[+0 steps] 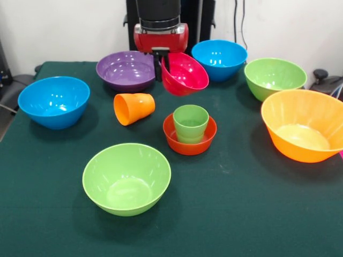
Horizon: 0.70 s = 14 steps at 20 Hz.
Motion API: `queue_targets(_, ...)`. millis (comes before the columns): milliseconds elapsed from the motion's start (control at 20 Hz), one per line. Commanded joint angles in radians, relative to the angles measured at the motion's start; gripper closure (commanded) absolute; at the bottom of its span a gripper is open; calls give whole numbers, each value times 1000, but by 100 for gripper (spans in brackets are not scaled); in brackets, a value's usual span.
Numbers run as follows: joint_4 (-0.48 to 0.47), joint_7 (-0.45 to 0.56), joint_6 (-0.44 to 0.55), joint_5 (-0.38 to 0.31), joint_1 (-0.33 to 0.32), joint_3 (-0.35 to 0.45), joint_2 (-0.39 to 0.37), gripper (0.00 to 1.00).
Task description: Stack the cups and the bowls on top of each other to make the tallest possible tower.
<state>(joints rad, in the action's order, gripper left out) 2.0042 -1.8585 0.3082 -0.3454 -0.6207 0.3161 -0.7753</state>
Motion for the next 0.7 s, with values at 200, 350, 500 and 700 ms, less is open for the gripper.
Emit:
queue_targets(200,-66,-111,92,75,78,5,33,100)
queue_targets(350,-80,-106,102,83,93,-4,35,100)
queue_targets(500,-77,-101,102,90,96,-6,37,100)
queue_targets(700,-80,-89,108,98,98,-11,35,100)
